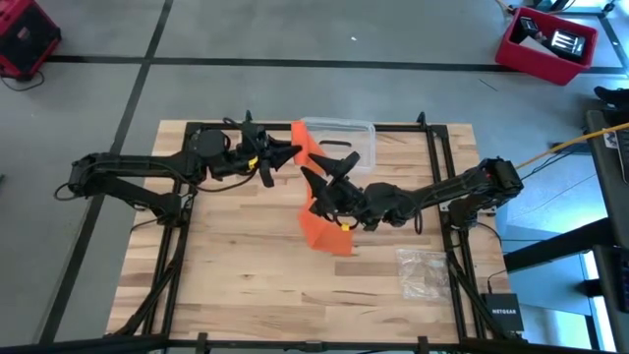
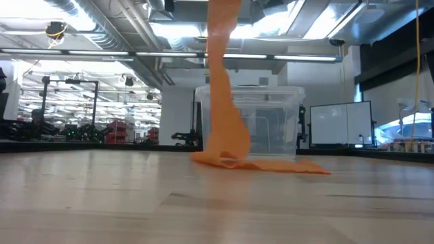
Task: Roll bandage
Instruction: Roll the orange bandage
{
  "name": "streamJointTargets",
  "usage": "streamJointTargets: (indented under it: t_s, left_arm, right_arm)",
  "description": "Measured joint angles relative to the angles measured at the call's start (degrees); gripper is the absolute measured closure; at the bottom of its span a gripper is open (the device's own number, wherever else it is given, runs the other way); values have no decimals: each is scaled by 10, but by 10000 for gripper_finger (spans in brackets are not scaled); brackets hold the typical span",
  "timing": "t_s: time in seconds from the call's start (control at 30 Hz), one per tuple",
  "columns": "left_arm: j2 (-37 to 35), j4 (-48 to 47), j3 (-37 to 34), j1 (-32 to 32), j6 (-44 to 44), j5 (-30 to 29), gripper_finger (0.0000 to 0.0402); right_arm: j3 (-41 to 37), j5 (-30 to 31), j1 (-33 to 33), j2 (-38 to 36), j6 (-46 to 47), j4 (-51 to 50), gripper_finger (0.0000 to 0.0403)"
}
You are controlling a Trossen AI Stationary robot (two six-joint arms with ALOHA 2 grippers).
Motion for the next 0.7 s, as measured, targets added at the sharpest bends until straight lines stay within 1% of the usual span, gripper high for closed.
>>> streamJointTargets:
  t_s: [0.2, 0.47, 0.53, 0.63, 0.7]
  left_arm:
    - [1, 0, 0, 0, -10, -4, 353]
    - [1, 1, 1, -13, -9, -6, 353]
    - [1, -1, 1, -15, -9, -7, 353]
    - [1, -1, 1, -19, -9, -9, 353]
    - [1, -4, 1, -21, -8, -10, 353]
  right_arm:
    - [0, -10, -16, 0, -29, -8, 262]
    - [-1, -27, -21, 0, -32, -2, 307]
    - [-1, -27, -25, 0, -32, -2, 328]
    - [-1, -28, -27, 0, -32, -2, 378]
    - [-1, -27, -27, 0, -32, -2, 394]
